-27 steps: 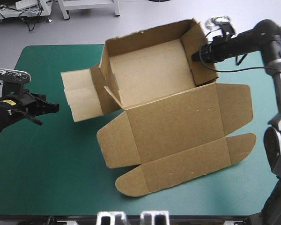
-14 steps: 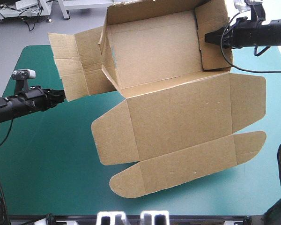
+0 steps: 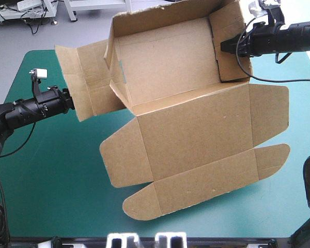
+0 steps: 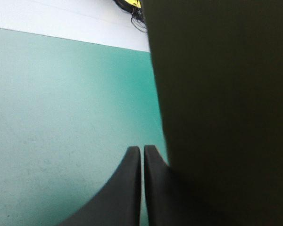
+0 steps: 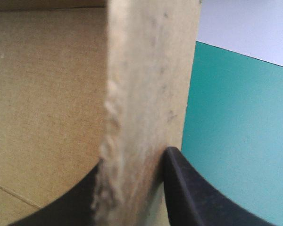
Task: Fold the box
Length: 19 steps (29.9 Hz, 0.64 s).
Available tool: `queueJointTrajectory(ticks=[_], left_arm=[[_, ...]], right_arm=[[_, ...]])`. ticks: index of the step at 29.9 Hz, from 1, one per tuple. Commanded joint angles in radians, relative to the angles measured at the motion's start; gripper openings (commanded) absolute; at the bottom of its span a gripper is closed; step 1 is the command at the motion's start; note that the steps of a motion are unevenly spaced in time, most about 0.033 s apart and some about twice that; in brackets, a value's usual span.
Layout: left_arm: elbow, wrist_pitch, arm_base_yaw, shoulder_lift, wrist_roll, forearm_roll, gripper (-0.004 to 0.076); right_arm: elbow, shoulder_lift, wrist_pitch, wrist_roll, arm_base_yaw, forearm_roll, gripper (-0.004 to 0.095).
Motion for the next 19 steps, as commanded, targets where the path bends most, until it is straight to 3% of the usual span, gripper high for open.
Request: queueJointTrajectory(ticks=[1, 7, 10, 15, 19], left_arm=[[-0.034, 0.112, -0.008, -0.028, 0.006, -0.125, 0.0014], [-0.041, 0.112, -0.008, -0.028, -0.007, -0.098, 0.0035], [-0.041, 0.112, -0.008, -0.030, -0.035, -0.066, 0.0130], [-0.041, 0.112, -0.046, -0.064, -0.051, -0.069, 0.0360], [-0.041, 0.112, -0.123, -0.096, -0.051, -0.091, 0.0402]], right_arm=[[-0.030, -0.049, 0.012, 0.011, 0.038, 0.032, -0.0025], [-0.030, -0.046, 0.012, 0.022, 0.058, 0.030, -0.0024], [-0.030, -0.041, 0.011, 0.022, 0.058, 0.008, -0.0024], [-0.030, -0.030, 0.008, 0.048, 0.060, -0.038, -0.0024], [-0.030, -0.021, -0.002, 0.056, 0.081, -0.057, -0.0024]])
